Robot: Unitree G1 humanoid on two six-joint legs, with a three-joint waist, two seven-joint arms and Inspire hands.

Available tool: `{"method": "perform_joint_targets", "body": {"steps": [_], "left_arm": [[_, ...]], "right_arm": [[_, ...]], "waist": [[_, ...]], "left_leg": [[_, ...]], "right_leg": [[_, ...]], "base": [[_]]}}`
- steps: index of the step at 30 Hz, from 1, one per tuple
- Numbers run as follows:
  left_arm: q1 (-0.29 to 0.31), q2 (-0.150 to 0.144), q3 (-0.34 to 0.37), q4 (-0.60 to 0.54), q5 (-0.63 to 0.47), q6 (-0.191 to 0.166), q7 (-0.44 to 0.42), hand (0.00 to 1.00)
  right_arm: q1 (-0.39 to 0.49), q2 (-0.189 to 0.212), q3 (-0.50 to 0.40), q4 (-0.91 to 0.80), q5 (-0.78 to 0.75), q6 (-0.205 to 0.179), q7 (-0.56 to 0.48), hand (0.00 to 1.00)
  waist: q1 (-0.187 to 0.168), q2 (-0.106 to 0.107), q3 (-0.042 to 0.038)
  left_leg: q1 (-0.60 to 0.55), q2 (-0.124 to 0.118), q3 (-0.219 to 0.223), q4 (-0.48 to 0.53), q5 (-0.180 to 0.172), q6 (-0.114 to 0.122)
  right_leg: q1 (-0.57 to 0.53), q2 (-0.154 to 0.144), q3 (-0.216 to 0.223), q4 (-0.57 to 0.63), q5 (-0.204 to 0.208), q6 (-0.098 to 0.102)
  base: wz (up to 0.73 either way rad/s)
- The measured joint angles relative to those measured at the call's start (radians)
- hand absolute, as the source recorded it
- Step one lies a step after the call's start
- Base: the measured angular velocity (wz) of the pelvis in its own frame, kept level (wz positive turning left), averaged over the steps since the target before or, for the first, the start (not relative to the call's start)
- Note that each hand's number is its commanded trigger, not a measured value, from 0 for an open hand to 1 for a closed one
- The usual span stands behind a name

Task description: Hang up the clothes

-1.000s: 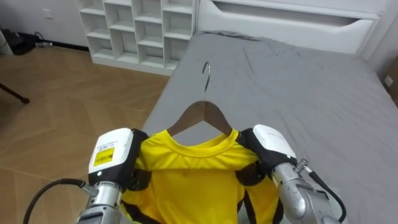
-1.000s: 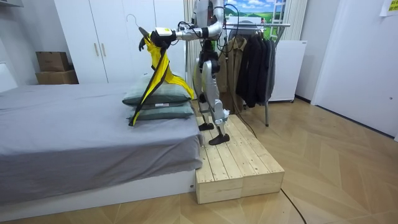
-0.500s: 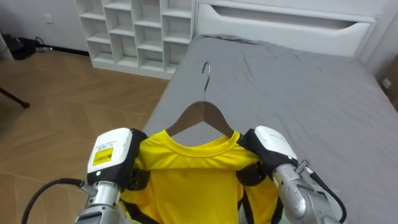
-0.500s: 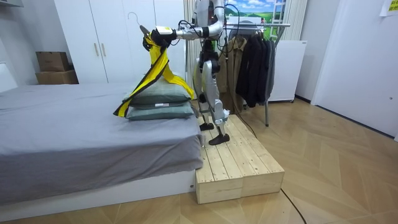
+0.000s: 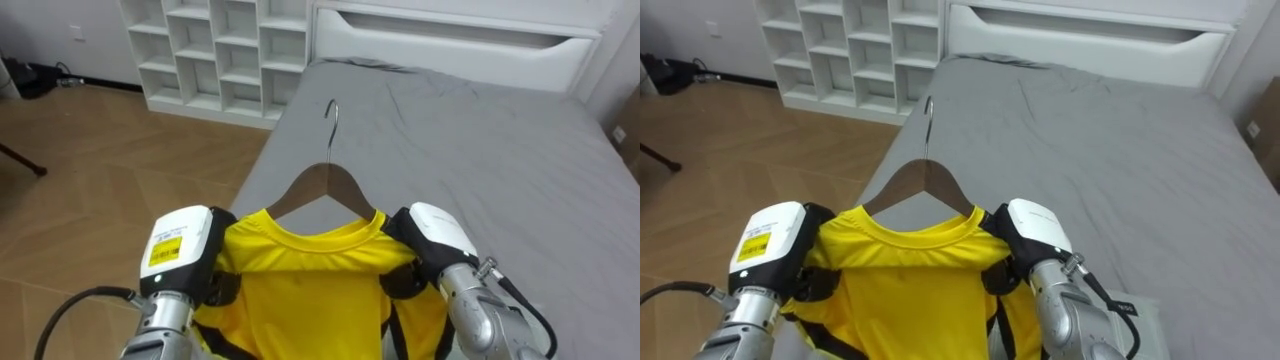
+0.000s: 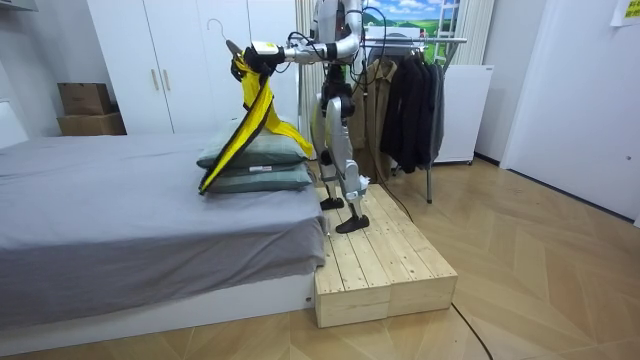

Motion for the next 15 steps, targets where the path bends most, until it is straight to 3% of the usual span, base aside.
{"method": "perform_joint_targets", "body": {"steps": [5,9,15], "left_arm": [[0.000,-0.003,0.000,-0.001,-0.024,-0.001,0.000,0.00],[-0.005,-0.041,0.000,-0.002,-0.100,-0.001,0.000,0.00],[-0.005,-0.053,-0.019,-0.001,-0.142,-0.001,-0.002,0.00]], "right_arm": [[0.000,-0.001,0.003,0.000,0.000,0.001,-0.003,1.00],[0.004,0.001,0.017,0.001,-0.003,0.008,-0.002,1.00],[0.010,0.001,0.018,0.001,-0.022,0.022,0.000,1.00]], "waist": [[0.001,-0.002,-0.0009],[0.003,-0.006,-0.0016],[0.001,-0.010,-0.0010]], "left_leg": [[0.000,0.000,0.000,0.000,0.000,0.000],[0.001,0.000,0.000,-0.001,0.000,0.000],[0.000,0.000,0.000,-0.002,0.000,0.000]], "right_leg": [[0.000,0.000,0.000,0.000,0.000,0.000],[0.000,0.000,0.000,0.000,0.000,0.000],[0.000,0.000,0.000,0.000,0.000,0.000]], "base": [[0.00],[0.00],[0.00]]}}
